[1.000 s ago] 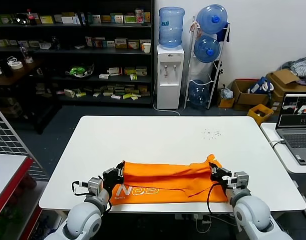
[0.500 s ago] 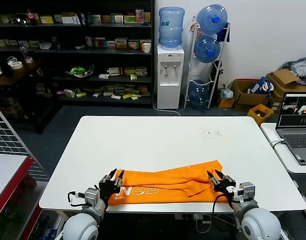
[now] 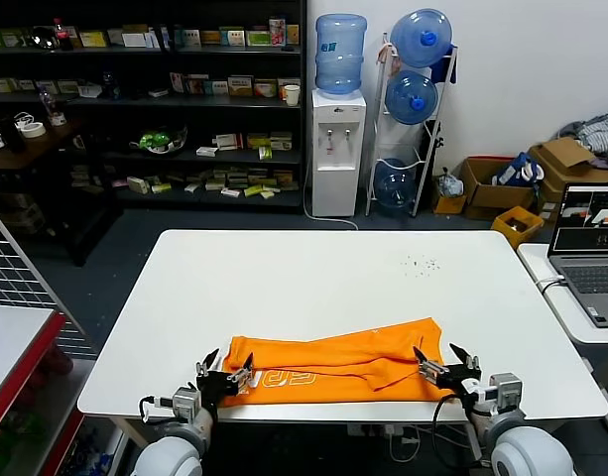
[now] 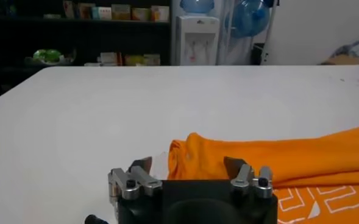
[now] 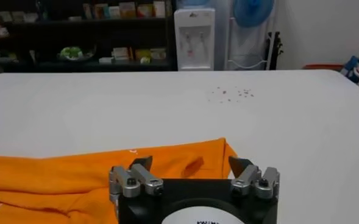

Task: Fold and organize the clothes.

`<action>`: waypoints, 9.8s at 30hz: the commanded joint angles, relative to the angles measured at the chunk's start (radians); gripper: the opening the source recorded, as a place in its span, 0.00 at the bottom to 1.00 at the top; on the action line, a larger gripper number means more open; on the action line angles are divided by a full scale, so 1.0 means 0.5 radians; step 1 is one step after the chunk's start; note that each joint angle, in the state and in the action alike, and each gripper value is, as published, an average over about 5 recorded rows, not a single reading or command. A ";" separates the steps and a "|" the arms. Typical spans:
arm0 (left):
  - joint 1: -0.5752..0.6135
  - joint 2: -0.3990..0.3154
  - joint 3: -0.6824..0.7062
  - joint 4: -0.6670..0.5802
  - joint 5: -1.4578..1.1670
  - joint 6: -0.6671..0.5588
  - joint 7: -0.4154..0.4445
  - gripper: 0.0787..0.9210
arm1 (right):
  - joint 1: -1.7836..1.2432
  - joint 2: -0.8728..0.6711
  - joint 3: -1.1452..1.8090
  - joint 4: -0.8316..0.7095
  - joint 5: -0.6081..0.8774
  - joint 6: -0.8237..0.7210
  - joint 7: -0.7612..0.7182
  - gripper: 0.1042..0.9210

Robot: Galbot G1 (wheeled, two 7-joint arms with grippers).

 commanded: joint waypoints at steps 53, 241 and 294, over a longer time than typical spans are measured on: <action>0.317 0.753 -0.639 -0.391 -0.583 0.156 -0.180 0.06 | 0.055 0.172 -0.059 -0.073 -0.082 0.042 0.031 0.88; -0.794 -0.867 0.892 0.138 -0.611 0.248 -0.518 0.10 | -0.379 0.308 0.308 0.206 -0.359 0.294 -0.293 0.88; 0.891 -0.710 -0.609 -0.091 0.546 -1.800 0.839 0.88 | -0.467 1.069 0.651 -0.200 -0.895 1.742 -0.781 0.88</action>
